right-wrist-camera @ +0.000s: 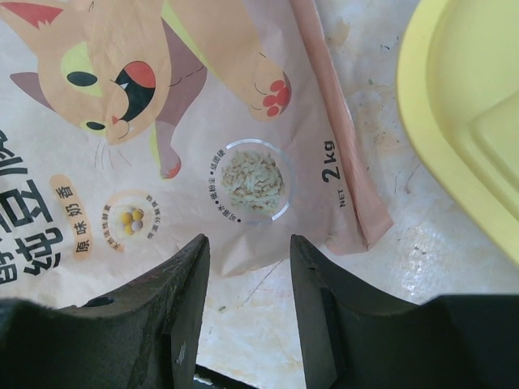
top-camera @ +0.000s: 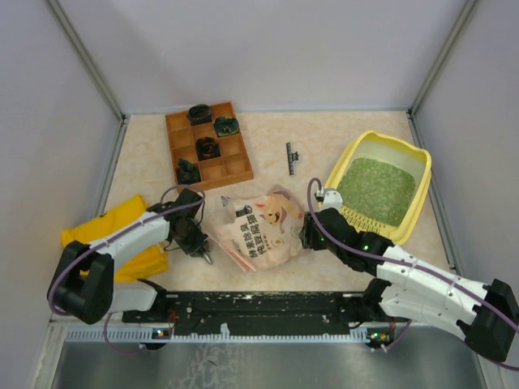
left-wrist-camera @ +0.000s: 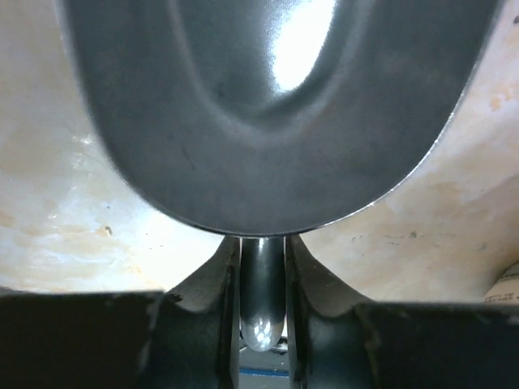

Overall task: Fill the litter box with clean litter
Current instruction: Pick up the spatula from the center of the board.

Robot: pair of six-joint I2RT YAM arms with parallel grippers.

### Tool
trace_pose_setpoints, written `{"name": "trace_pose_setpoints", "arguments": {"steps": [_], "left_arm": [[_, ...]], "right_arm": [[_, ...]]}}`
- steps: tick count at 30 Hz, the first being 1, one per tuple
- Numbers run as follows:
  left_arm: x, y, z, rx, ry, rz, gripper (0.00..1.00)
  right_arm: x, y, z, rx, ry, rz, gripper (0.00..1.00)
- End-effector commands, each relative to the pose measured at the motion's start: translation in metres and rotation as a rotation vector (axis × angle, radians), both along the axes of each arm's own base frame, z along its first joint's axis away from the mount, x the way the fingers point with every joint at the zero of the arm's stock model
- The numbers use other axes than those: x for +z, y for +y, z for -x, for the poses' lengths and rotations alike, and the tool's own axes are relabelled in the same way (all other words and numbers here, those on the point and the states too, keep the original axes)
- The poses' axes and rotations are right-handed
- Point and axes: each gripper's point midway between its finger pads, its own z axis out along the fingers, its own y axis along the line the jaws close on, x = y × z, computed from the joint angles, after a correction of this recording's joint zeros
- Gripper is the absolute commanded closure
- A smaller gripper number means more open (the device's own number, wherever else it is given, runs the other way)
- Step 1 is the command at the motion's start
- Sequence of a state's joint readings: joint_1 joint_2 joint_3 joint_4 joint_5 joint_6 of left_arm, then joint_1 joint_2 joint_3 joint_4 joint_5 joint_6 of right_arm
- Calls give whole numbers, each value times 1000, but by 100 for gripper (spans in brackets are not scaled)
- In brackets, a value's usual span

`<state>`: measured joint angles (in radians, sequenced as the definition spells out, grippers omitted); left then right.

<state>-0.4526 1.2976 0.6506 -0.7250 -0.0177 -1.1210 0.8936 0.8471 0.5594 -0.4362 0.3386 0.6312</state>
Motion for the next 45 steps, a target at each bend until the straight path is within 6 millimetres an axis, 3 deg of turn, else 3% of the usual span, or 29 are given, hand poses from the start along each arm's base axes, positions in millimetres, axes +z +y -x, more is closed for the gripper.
{"name": "trace_pose_setpoints", "arguments": {"steps": [1,5,9,13,17,21,23,28,31,37,42,45], "left_arm": [[7,4,-10,45,-53,-18,86],[25,22,-17,71,-123,-102,100],[52,38,-28,96,-217,-170,100],[84,49,-44,79,-347,-214,100],[133,56,-72,-44,-541,-284,100],[189,45,-96,-282,-772,-312,100],[213,29,-100,-438,-898,-279,100],[261,-17,-89,-765,-1181,-153,100],[265,-32,-81,-902,-1225,-112,100],[268,-64,-56,-1179,-1278,19,100],[261,-81,-31,-1394,-1354,93,100],[256,-89,-23,-1462,-1361,126,100]], "right_arm": [[30,6,-10,-18,-62,-58,56],[37,2,-11,-18,-82,-46,56],[51,-9,-12,-37,-121,-24,55],[69,-7,-13,-25,-158,-63,56],[86,-1,-14,-13,-179,-103,56],[103,6,-16,-19,-192,-169,58],[117,8,-18,-34,-212,-208,58],[155,11,-21,-55,-279,-328,61],[172,20,-20,-49,-281,-410,61],[184,47,-19,40,-232,-427,49],[198,77,-12,201,-259,-439,47],[201,83,-11,233,-239,-425,46]]}}
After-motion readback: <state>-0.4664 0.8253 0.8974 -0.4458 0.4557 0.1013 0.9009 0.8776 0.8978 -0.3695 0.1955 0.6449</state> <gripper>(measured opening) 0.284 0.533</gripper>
